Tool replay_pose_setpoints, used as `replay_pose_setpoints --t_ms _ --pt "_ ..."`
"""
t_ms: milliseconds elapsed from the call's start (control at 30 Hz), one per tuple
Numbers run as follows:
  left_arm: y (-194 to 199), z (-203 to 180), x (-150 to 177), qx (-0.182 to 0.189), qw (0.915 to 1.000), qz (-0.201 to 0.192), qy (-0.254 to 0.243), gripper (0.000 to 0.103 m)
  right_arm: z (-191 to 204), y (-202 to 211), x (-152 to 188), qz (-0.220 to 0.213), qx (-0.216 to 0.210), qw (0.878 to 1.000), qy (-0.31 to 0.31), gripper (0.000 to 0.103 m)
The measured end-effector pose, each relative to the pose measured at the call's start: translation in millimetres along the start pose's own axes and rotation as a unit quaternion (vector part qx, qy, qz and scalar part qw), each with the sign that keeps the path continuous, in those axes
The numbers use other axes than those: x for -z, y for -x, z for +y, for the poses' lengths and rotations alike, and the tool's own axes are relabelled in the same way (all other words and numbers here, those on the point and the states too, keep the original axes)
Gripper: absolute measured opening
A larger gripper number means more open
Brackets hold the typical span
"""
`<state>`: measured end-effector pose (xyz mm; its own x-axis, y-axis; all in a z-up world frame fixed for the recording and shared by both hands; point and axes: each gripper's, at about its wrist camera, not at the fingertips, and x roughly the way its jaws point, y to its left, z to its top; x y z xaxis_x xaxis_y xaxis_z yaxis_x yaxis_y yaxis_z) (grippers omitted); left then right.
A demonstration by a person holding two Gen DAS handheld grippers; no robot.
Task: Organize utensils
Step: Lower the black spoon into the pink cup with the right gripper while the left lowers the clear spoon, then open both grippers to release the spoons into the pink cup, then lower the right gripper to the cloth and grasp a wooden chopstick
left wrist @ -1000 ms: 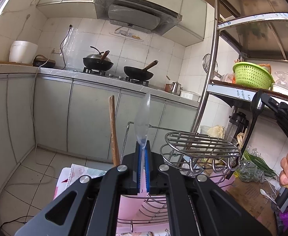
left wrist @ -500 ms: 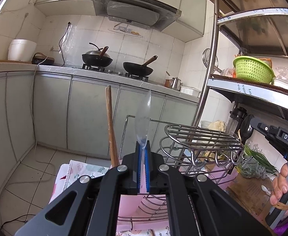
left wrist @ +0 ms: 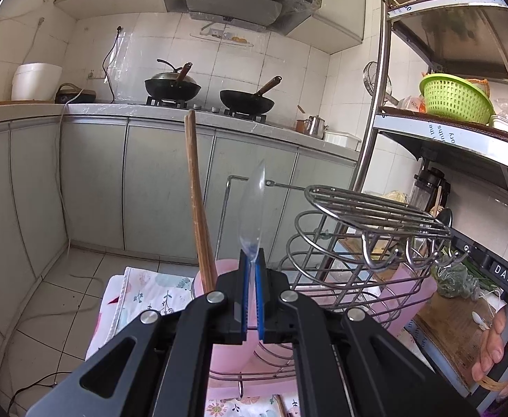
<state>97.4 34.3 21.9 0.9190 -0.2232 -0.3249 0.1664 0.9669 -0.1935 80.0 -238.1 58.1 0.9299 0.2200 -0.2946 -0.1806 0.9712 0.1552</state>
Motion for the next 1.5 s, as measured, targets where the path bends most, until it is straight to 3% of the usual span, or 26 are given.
replay_pose_setpoints --t_ms 233,333,400,433,600,700,1100,1500 --pt "-3 2 4 -0.009 0.9999 0.014 0.001 0.004 10 -2 3 0.016 0.022 1.000 0.016 0.003" --pt "-4 2 5 -0.008 0.9997 0.021 0.001 0.011 10 -3 3 0.028 0.024 0.999 0.015 0.004" --pt "-2 2 4 -0.006 0.9998 0.021 0.003 0.025 8 -3 4 0.035 0.028 0.999 0.013 0.011" --pt "-1 2 4 -0.005 0.9998 0.021 0.004 0.028 7 -2 4 0.037 0.030 0.999 0.011 0.013" --pt "7 -1 1 -0.002 0.9998 0.017 -0.002 0.033 1 4 7 0.040 0.030 0.999 -0.003 0.035" --pt "12 -3 0 -0.001 0.9999 0.015 -0.004 0.036 2 9 8 0.041 0.026 0.999 -0.001 0.041" --pt "47 -9 1 0.003 0.9999 0.009 -0.013 0.038 8 35 24 0.042 0.025 0.999 -0.009 0.044" --pt "85 -14 33 0.006 0.9977 0.066 -0.017 0.038 34 64 71 0.104 -0.018 0.994 -0.008 0.044"
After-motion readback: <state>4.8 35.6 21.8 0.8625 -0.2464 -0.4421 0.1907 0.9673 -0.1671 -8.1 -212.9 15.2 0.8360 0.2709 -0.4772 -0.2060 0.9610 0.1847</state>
